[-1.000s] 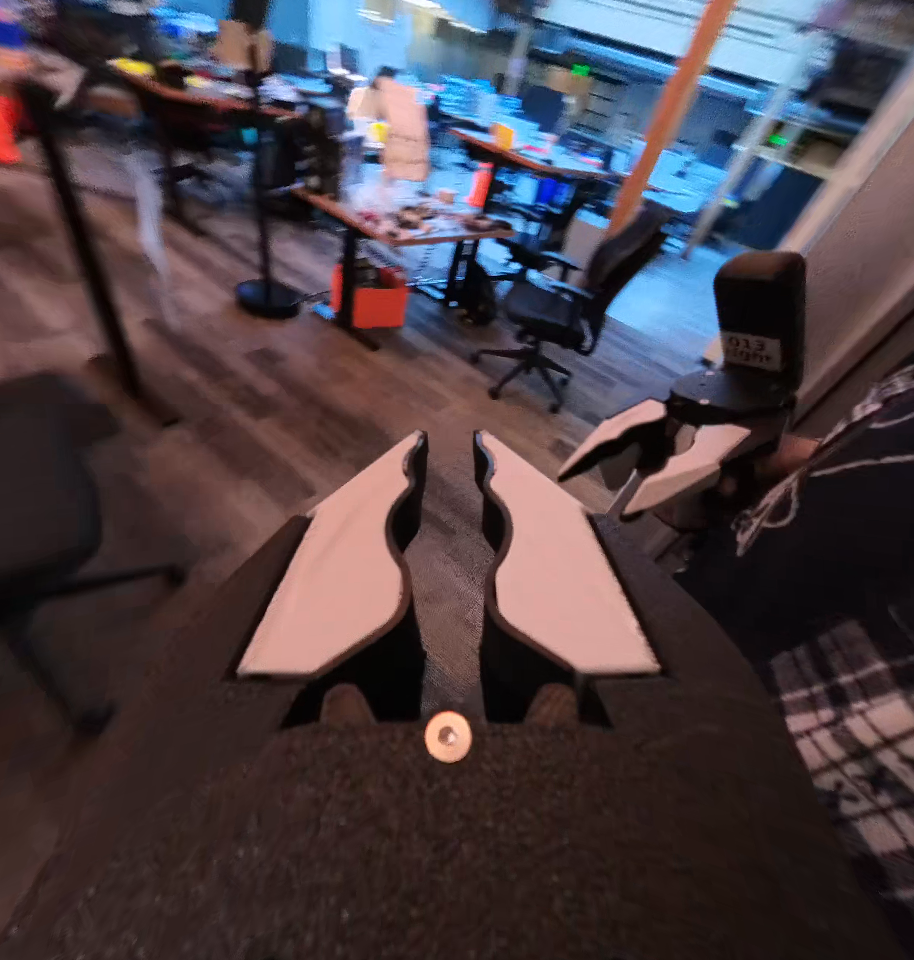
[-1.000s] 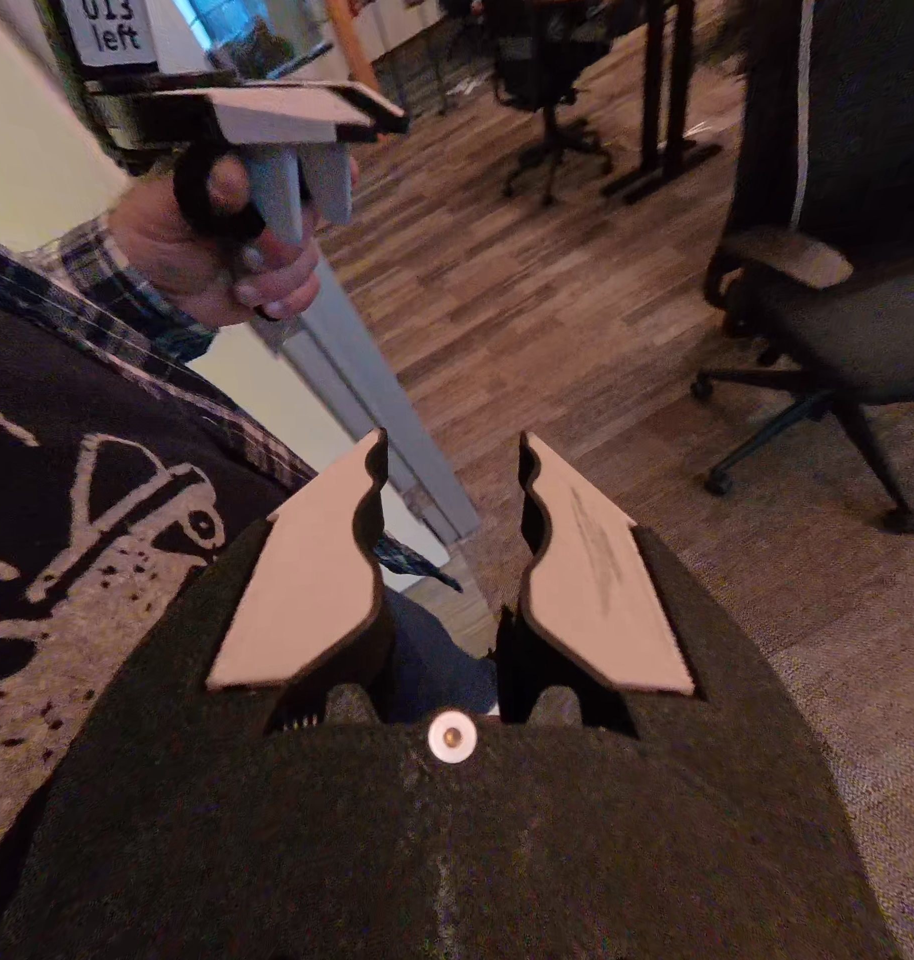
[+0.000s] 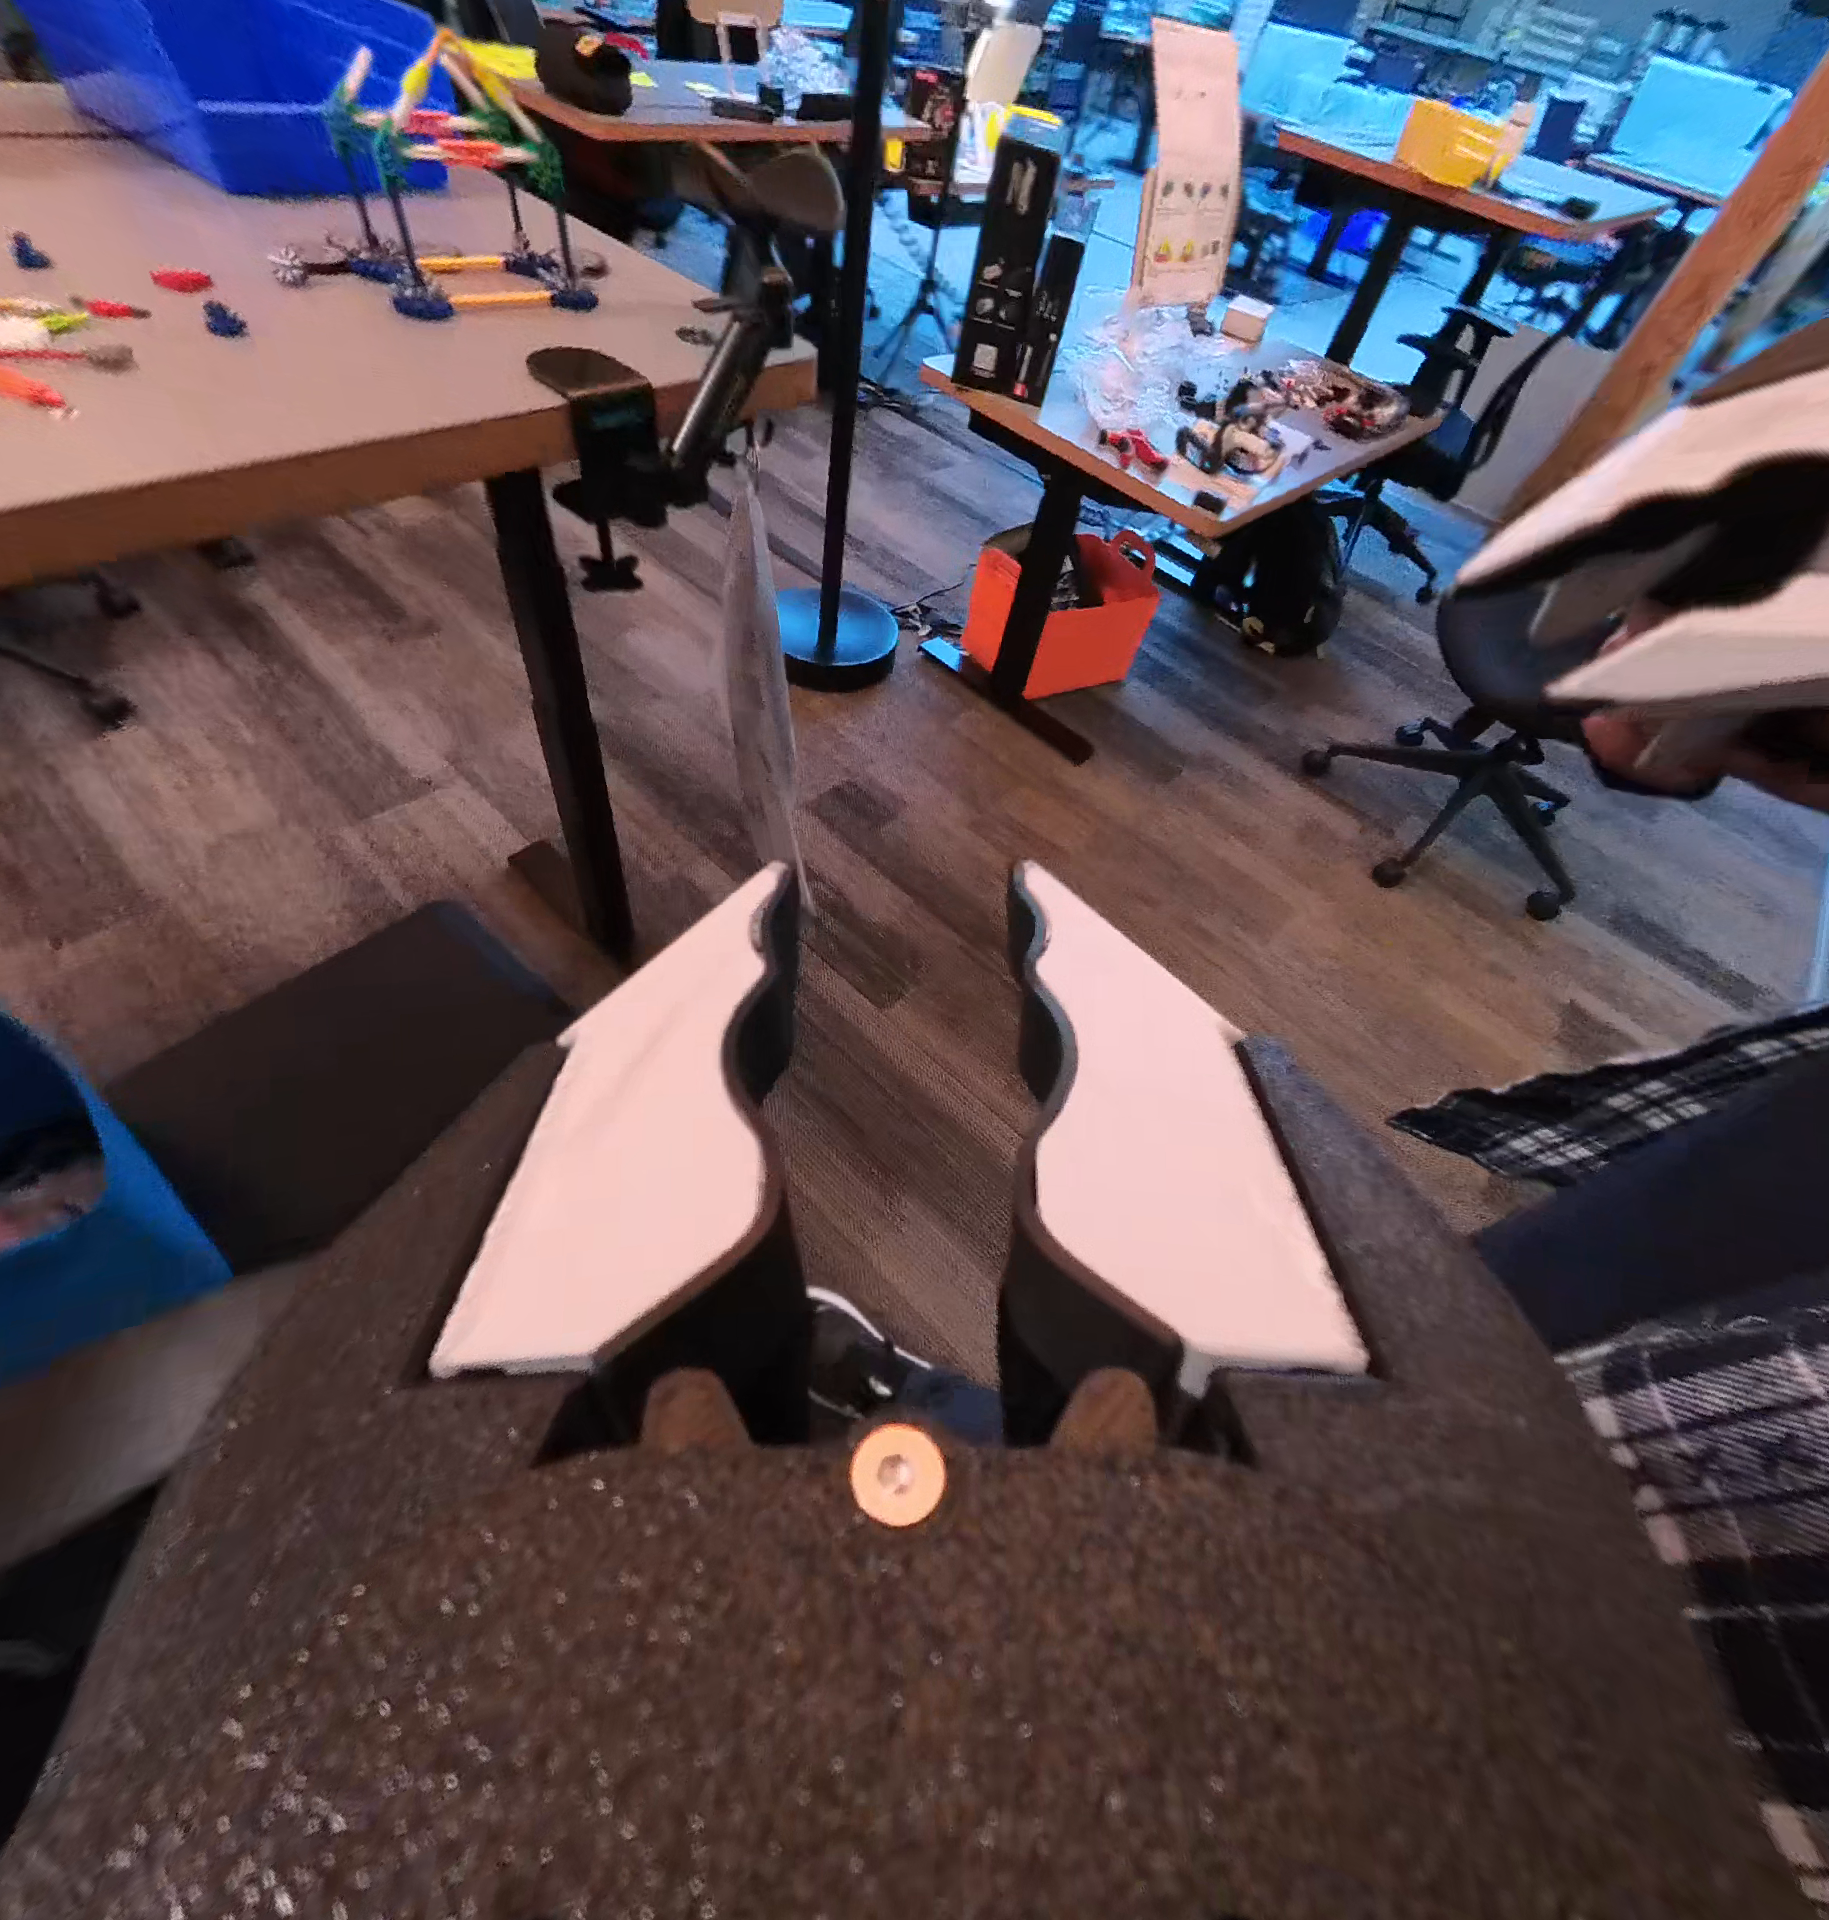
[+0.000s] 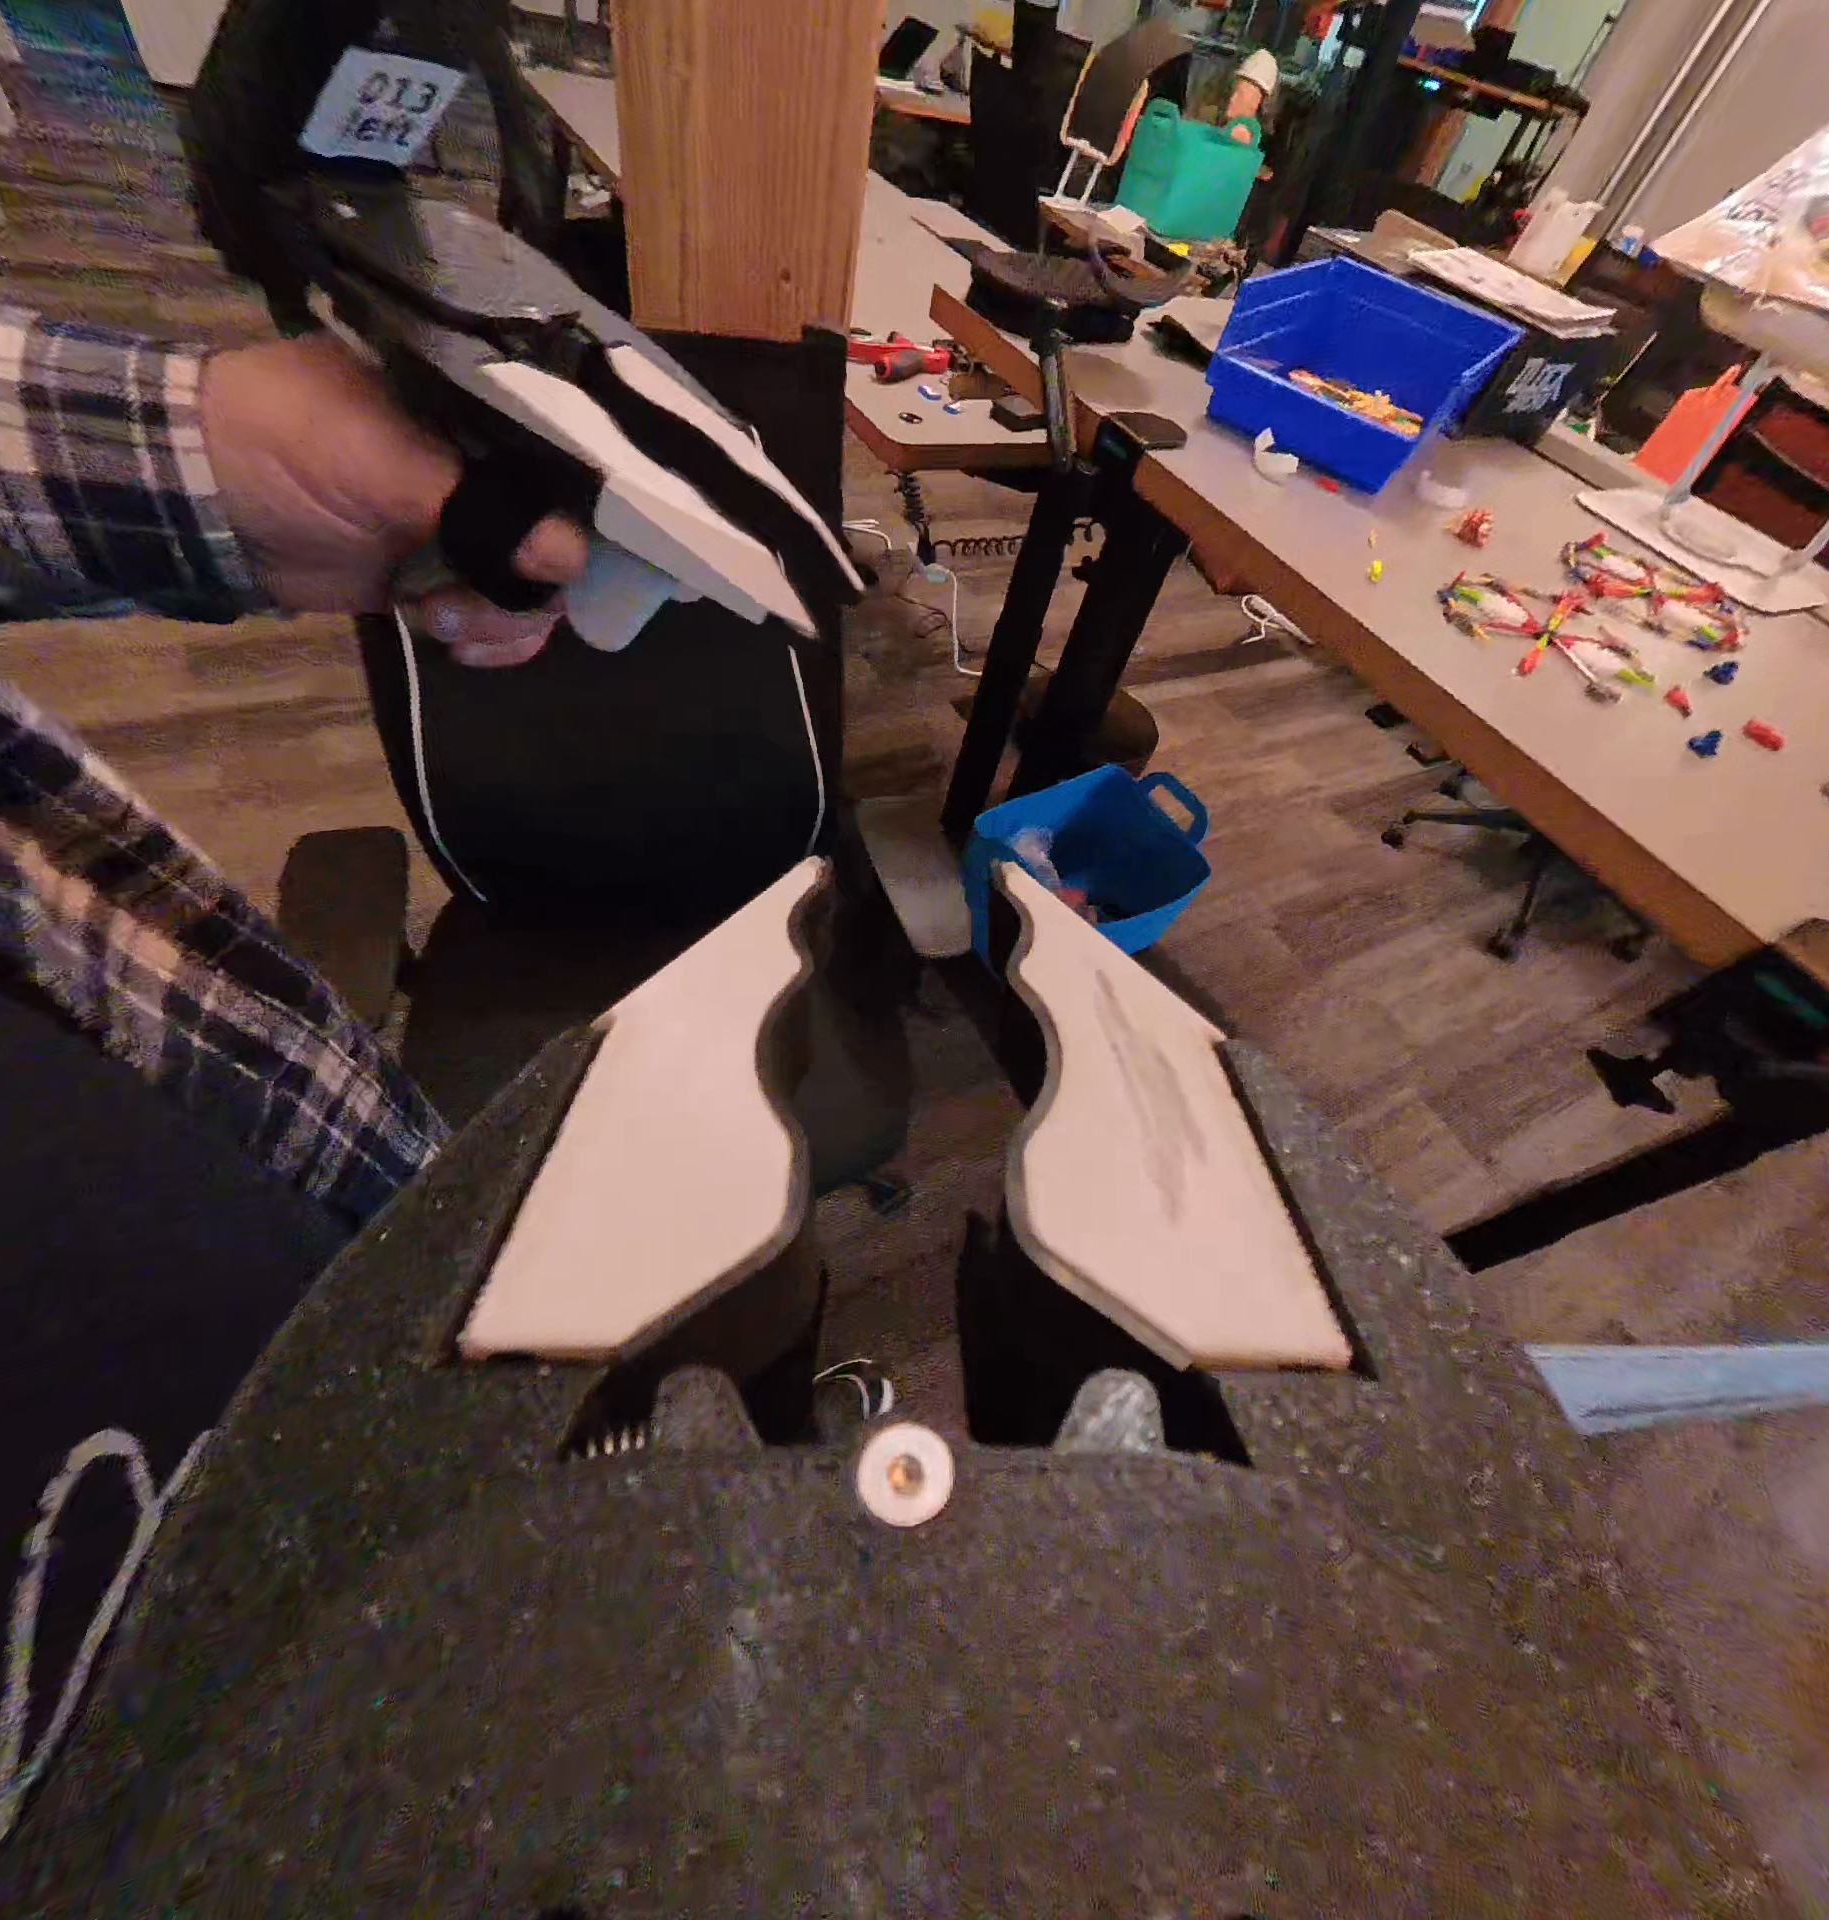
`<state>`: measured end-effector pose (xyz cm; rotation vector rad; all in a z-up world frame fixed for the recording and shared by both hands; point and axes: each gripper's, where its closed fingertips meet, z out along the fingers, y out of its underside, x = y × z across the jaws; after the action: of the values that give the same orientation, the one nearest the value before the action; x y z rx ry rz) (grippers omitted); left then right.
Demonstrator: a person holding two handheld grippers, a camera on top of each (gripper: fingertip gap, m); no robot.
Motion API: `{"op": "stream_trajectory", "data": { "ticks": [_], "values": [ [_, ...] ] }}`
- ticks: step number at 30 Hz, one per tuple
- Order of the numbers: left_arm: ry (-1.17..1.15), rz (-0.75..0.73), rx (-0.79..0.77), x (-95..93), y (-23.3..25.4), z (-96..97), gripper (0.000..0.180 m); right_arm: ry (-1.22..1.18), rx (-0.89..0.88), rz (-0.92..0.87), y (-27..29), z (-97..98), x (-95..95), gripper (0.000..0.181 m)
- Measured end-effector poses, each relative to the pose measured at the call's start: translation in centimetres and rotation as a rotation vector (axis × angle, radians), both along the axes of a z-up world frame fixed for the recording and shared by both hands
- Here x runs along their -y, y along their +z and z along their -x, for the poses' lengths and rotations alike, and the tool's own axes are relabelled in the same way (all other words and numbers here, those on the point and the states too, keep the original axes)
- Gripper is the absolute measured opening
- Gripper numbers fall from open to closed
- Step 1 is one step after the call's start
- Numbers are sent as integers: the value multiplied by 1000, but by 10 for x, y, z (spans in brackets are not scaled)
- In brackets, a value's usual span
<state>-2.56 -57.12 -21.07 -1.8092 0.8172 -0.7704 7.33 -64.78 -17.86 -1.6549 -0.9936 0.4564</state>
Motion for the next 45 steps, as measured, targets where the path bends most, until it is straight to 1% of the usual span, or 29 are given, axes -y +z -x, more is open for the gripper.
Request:
{"op": "stream_trajectory", "data": {
  "ticks": [2, 3, 6, 9, 12, 13, 15, 17, 20, 22, 25, 27, 29, 31, 33, 35, 37, 40, 42, 43, 45],
  "values": [
    [-54, 14, 23, -57, -10, -24, 42, 18, -8, 0, -17, -13, -39, 19],
    [-62, 16, 55, -88, -11, -36, 42, 24, -22, 32, -26, -23, -57, 14],
    [-116, 53, 134, -169, -10, -77, 44, -39, -32, 111, -35, -59, -120, 14],
    [-153, 11, 45, -236, 0, -108, 51, -101, -15, 98, -22, -92, -183, 14],
    [-158, -63, -50, -298, 15, -111, 54, -130, -41, 96, -6, -108, -252, 27],
    [-132, -77, -71, -322, 16, -105, 58, -134, -51, 97, -4, -110, -277, 30],
    [-62, -83, -59, -366, 20, -85, 58, -105, -44, 116, -7, -105, -323, 30],
    [29, -58, -36, -404, 17, -60, 59, -59, 7, 125, -16, -94, -372, 30],
    [135, 9, 47, -451, 16, -31, 59, 12, 77, 109, -27, -79, -445, 30],
    [203, 23, 2, -482, 14, -13, 59, 64, 37, 117, -29, -67, -493, 31],
    [210, 8, -89, -514, 22, 1, 59, 89, 19, 181, -35, -51, -561, 31],
    [249, 0, -167, -537, 21, 17, 60, 101, 57, 169, -40, -40, -596, 31],
    [263, 7, -160, -554, 26, 23, 61, 87, 116, 191, -50, -35, -626, 31],
    [231, 9, -166, -570, 28, 20, 61, 62, 140, 184, -55, -31, -653, 31],
    [182, 18, -216, -585, 20, 18, 60, 40, 175, 173, -64, -29, -675, 29],
    [131, 37, -233, -601, 13, 15, 60, 16, 211, 177, -75, -28, -694, 25],
    [63, 43, -214, -618, 13, 6, 60, -7, 217, 213, -84, -27, -705, 25],
    [-40, 46, -228, -641, 9, -4, 59, -40, 269, 264, -103, -26, -714, 26],
    [-113, 40, -260, -651, 2, -12, 59, -69, 275, 333, -119, -23, -718, 34],
    [-160, 41, -260, -654, -3, -18, 58, -90, 292, 360, -127, -23, -721, 34],
    [-267, 92, -229, -654, -16, -31, 59, -162, 353, 388, -140, -29, -727, 34]
  ]
}}
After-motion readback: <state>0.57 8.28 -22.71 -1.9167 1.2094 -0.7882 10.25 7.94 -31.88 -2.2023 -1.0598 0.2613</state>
